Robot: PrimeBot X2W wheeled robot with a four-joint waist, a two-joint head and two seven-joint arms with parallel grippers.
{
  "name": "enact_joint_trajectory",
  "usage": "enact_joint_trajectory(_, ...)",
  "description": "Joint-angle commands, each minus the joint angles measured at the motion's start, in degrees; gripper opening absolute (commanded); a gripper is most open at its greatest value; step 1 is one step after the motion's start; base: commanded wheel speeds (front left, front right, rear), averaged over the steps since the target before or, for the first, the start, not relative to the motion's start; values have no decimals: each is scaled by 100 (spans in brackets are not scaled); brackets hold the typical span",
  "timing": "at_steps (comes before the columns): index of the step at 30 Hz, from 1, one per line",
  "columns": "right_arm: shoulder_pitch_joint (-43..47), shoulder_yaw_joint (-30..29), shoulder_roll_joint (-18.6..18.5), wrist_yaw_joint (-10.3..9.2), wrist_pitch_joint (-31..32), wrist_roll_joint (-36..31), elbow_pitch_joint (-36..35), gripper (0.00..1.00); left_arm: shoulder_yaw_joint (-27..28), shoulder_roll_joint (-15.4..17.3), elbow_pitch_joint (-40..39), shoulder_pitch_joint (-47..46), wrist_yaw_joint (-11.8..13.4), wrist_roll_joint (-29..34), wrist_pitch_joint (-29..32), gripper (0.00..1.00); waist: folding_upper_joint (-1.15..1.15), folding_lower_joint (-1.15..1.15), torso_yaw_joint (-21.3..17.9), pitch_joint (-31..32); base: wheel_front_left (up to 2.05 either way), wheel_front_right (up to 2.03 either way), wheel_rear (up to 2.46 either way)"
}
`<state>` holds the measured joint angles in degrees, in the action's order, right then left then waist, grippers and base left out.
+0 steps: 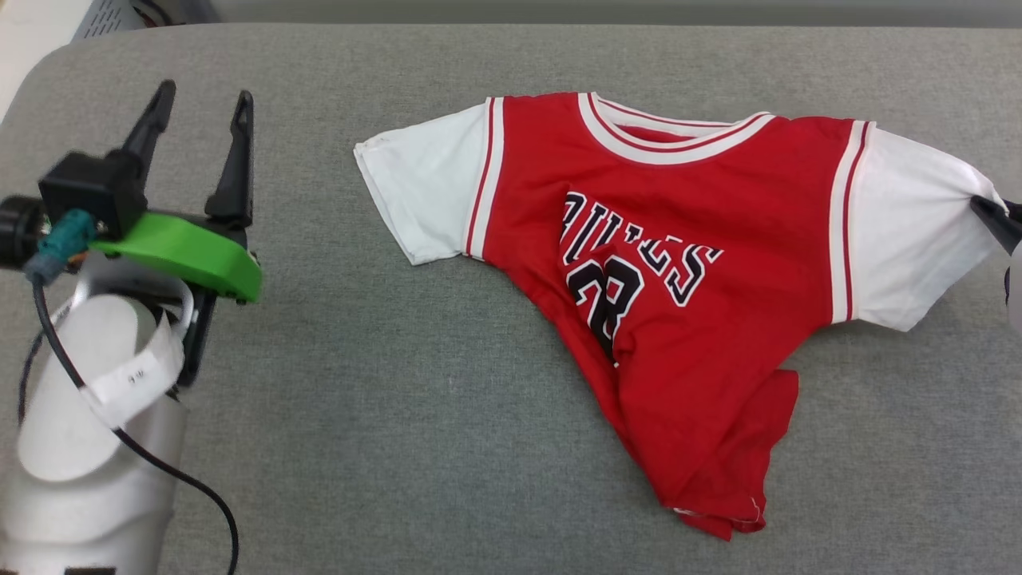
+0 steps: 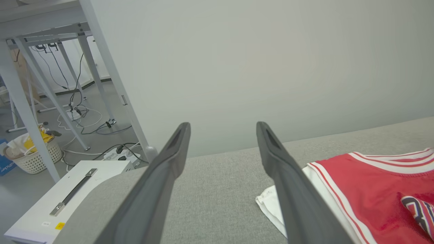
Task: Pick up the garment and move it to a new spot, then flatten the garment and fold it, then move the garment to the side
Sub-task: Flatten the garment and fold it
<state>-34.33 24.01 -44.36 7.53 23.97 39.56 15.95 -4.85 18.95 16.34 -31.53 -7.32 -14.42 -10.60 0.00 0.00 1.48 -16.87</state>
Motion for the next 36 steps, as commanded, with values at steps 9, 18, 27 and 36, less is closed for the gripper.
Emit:
enact_joint_trajectory(9, 254, -268, 90, -4, 173, -130, -367, 0, -1528, 1053, 557, -1770, -16, -1823, 1694, 100, 0, 0, -269, -433, 0, 0, 0)
enact_joint_trajectory(18, 115, -381, 222, -4, 304, -258, -624, 0, -2851, 1465, 1293, -3170, -16, -3316, 4185, 100, 0, 0, -435, -925, 0, 0, 0)
enact_joint_trajectory(27, -151, -416, 316, -4, 372, -356, -861, 0, -3841, 1543, 1803, -4005, -16, -3758, 5474, 100, 0, 0, -603, -1446, 0, 0, 0)
enact_joint_trajectory(36, -271, -327, 390, -4, 353, -372, -931, 0, -4550, 1486, 2231, -4162, -16, -3979, 5690, 100, 0, 0, -731, -1639, 0, 0, 0)
